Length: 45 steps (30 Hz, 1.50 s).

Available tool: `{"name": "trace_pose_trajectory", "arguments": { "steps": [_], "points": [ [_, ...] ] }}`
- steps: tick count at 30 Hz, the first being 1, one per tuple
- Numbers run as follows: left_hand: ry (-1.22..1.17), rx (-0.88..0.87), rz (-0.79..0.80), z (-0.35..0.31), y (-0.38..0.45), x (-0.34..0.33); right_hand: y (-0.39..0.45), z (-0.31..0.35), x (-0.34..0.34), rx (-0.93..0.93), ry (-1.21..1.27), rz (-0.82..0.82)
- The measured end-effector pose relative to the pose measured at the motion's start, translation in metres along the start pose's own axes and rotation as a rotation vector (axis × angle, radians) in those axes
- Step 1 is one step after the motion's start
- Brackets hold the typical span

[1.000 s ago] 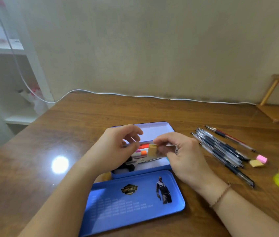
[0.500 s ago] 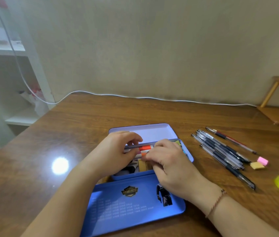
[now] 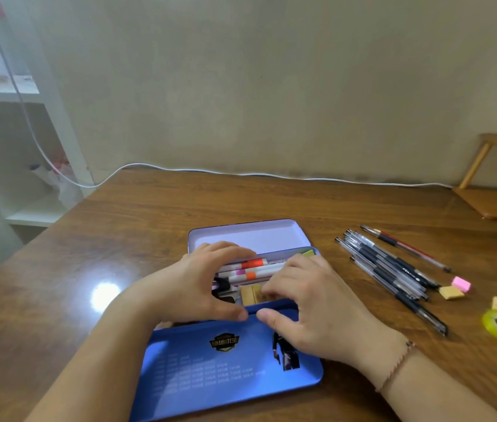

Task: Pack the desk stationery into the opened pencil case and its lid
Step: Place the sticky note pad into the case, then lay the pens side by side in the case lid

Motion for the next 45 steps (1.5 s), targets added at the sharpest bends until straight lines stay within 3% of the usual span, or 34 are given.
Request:
{"name": "trace_pose_trajectory", "arguments": {
  "steps": [3,6,12,17,20,22,25,28,31,36,41,45],
  "points": [
    [-0.008,0.005,-0.013,-0.001,0.001,-0.001,-0.001,0.002,0.000,0.027,-0.016,-0.003],
    [0.011,0.016,-0.011,0.000,0.001,-0.001,-0.002,-0.003,0.009,-0.009,-0.023,-0.147],
    [0.065,0.036,-0.046,0.010,-0.001,-0.001,-0.005,-0.046,0.054,-0.329,0.219,-0.485],
    [0.064,0.082,-0.090,0.018,0.000,0.000,-0.013,-0.079,0.095,-0.496,0.374,-0.654],
    [0.155,0.125,-0.110,0.016,0.003,0.000,-0.015,-0.101,0.105,-0.646,0.311,-0.544],
    [0.147,0.130,-0.133,0.012,0.001,0.001,-0.018,-0.109,0.107,-0.759,0.150,-0.283],
    [0.175,0.096,-0.219,0.005,-0.007,0.011,-0.033,-0.107,0.107,-0.783,-0.169,0.088],
    [0.390,0.006,-0.277,-0.019,-0.016,0.031,-0.055,-0.098,0.102,-0.752,-0.426,0.284],
    [0.436,0.032,-0.144,-0.043,-0.030,0.040,-0.067,-0.090,0.099,-0.723,-0.508,0.300],
    [0.490,0.153,0.129,-0.044,-0.046,0.009,-0.072,-0.087,0.093,-0.706,-0.406,0.229],
    [0.483,0.181,0.119,-0.043,-0.046,-0.010,-0.083,-0.103,0.099,-0.638,-0.208,-0.001],
    [0.388,0.103,0.125,-0.070,-0.011,-0.026,-0.086,-0.125,0.102,-0.519,0.222,-0.199]
  ]
}}
Point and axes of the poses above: each hand's wrist, its own y-axis towards the middle knuckle, its own x-axis out of the back of the hand, z = x × y, the point moved 1 cm from there along y, towards the middle knuckle, and after that the axes turned 14 degrees about -x, right-handed, at the moved point
